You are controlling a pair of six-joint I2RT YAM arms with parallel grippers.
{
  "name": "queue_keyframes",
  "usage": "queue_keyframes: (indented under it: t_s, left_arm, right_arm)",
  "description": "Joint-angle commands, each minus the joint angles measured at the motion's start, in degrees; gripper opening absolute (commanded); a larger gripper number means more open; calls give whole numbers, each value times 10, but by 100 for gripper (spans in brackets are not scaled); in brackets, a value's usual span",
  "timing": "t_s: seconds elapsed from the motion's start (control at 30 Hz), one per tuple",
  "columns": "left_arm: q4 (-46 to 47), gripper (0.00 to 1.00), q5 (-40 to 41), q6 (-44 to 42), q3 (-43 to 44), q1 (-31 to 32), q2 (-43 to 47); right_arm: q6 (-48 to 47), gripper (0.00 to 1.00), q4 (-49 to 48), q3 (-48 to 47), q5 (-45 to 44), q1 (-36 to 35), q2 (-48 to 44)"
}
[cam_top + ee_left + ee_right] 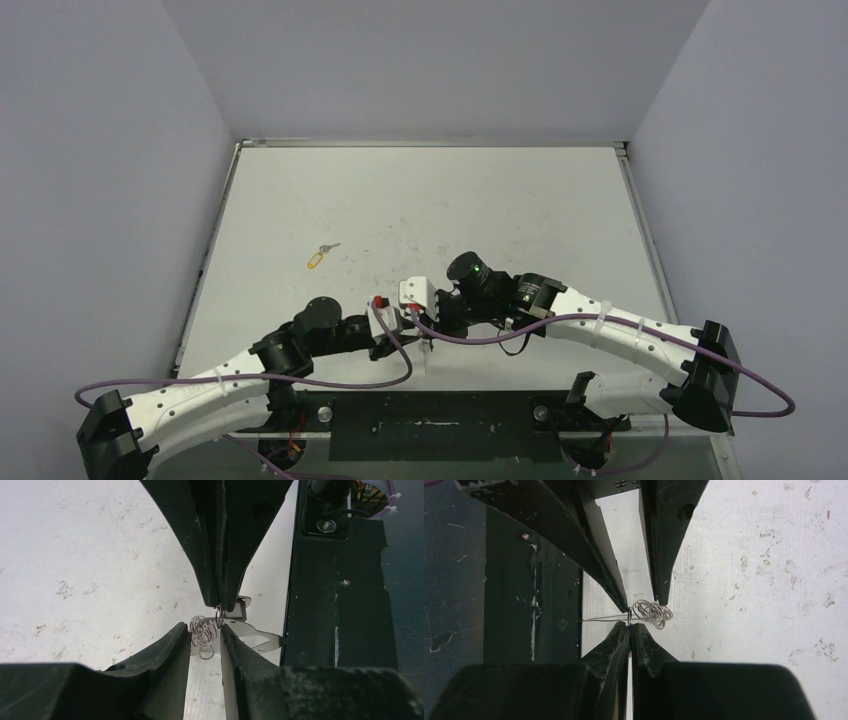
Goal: Put the keys on the keyring
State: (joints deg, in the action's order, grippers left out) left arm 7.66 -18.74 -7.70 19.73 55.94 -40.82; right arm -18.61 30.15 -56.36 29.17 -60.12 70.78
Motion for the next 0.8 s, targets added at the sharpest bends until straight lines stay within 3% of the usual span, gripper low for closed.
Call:
queue_keyframes:
  t_s: [0.0, 0.27, 0.43, 0.57, 0.77]
  left_arm:
    - [66, 26, -22, 6, 21, 2, -1]
    - [105, 25, -41, 17, 8, 3, -18]
    - [102, 16, -45, 11, 8, 2, -31]
    - [100, 0, -52, 4, 9, 3, -37]
    - [80, 0, -53, -2, 12, 2, -29]
  right_arm:
    - [8, 0, -17, -23, -12, -8, -2]
    - [12, 0, -26, -23, -13, -9, 0]
    - [12, 0, -28, -23, -13, -10, -1]
    - [11, 0, -30, -20, -15, -10, -4]
    - [4, 0, -34, -14, -21, -10, -15]
